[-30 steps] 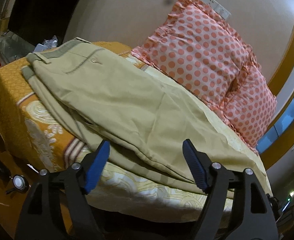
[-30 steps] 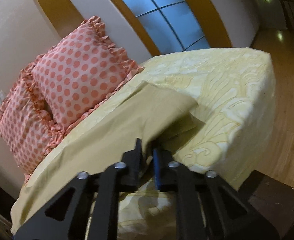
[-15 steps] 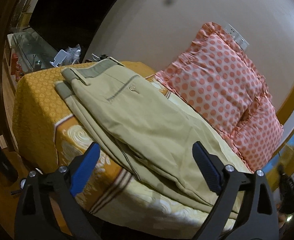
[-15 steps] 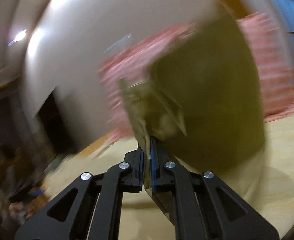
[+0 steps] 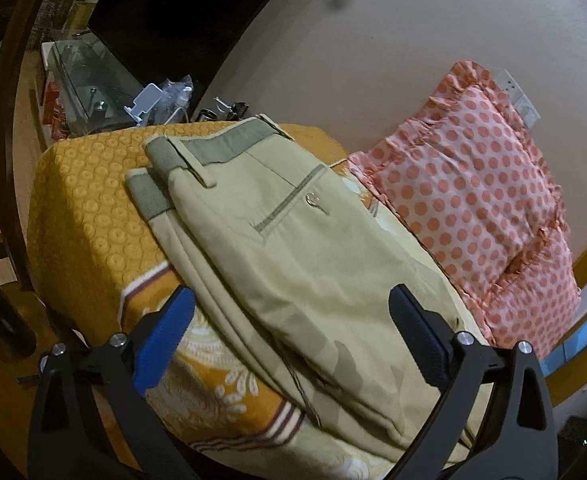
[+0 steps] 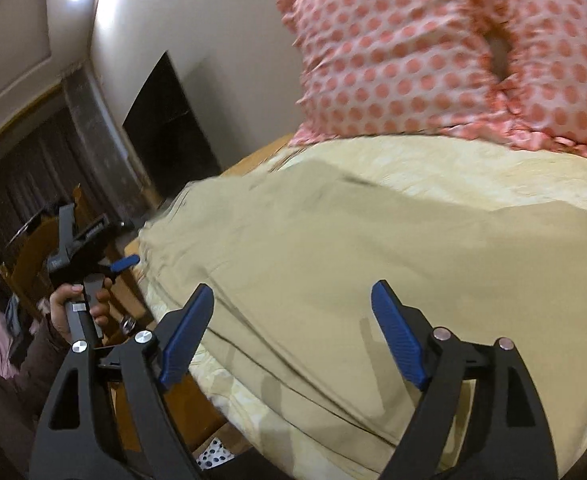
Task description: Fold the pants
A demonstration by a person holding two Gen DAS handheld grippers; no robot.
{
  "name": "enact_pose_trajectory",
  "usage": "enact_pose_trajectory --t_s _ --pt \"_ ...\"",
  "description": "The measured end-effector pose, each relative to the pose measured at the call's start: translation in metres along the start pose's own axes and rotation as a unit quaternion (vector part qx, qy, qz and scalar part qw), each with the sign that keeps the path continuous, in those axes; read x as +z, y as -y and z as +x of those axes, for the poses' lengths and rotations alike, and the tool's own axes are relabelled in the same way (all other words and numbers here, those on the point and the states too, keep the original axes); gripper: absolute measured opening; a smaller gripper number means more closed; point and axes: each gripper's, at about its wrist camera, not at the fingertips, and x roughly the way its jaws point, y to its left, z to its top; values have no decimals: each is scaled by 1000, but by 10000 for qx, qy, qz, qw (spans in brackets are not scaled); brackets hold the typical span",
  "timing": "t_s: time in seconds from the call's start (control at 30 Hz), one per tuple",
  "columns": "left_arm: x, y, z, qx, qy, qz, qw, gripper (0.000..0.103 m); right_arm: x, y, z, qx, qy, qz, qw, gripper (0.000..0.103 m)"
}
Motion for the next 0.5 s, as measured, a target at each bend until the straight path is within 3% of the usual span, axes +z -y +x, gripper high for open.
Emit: enact_pose_trajectory --t_s 0.17,0.2,0.23,0.3,0.37,0.5 --pt "15 1 16 205 13 -95 9997 95 -2 8 -5 84 131 177 9997 83" --pt "19 -1 20 219 9 -211 9995 86 -3 9 -4 121 143 186 9997 83" --pt "21 -3 23 258 -35 -336 9991 59 -4 10 -5 156 152 186 9996 83" --pt "25 -13 32 441 -237 -654 9966 19 -7 11 -6 222 197 188 9994 83" --pt "31 -15 34 374 -314 -667 9966 14 -8 15 -11 233 282 229 9991 83" --pt "44 49 15 579 55 731 9956 11 -5 34 -32 122 561 384 9976 83"
